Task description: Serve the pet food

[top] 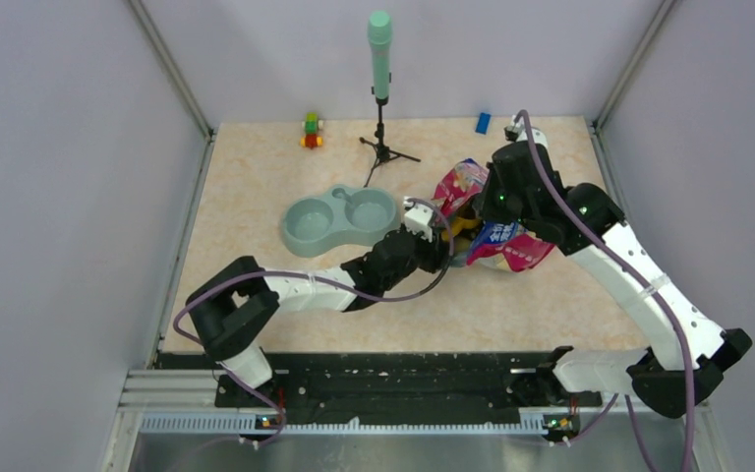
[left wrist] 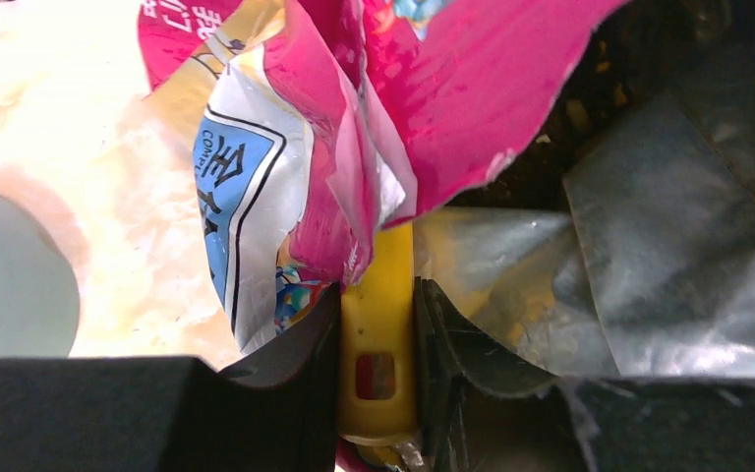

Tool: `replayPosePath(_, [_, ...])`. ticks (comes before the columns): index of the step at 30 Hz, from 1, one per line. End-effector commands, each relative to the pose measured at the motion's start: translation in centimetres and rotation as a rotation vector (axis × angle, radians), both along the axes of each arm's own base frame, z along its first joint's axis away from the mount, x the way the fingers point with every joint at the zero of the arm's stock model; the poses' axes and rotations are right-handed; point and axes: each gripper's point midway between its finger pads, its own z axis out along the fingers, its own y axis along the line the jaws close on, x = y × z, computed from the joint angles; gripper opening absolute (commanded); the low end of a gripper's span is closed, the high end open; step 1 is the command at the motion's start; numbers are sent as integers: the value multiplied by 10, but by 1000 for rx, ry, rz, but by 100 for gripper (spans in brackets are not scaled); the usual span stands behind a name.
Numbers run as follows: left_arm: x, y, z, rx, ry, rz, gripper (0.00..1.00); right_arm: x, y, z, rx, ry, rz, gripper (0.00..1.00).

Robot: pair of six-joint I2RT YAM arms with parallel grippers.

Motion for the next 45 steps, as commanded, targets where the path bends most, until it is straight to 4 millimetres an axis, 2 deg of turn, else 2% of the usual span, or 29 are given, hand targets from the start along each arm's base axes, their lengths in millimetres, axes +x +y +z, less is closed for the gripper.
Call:
replayPosePath(1, [-8,-7,45,-130,-121,-103,0,-8,9,35,143,-63,46,0])
replayPosePath(10, [-37,-1,59,-110,-118,-199,0,-7,9,33,140,-55,41,0])
replayPosePath(16, [-61,19,53,-70,-115,-212,0,-5,7,36,142,-62,35,0])
replayPosePath(24, [-80,46,64,-30,-138,-202,0,-1,11,37,146,-59,45,0])
replayPosePath(35, [-92,77,73,23,-169,-184,0,2,15,40,154,-64,53,0])
replayPosePath(45, [-105,95,78,31,-189,-208,0,1,10,43,154,-75,35,0])
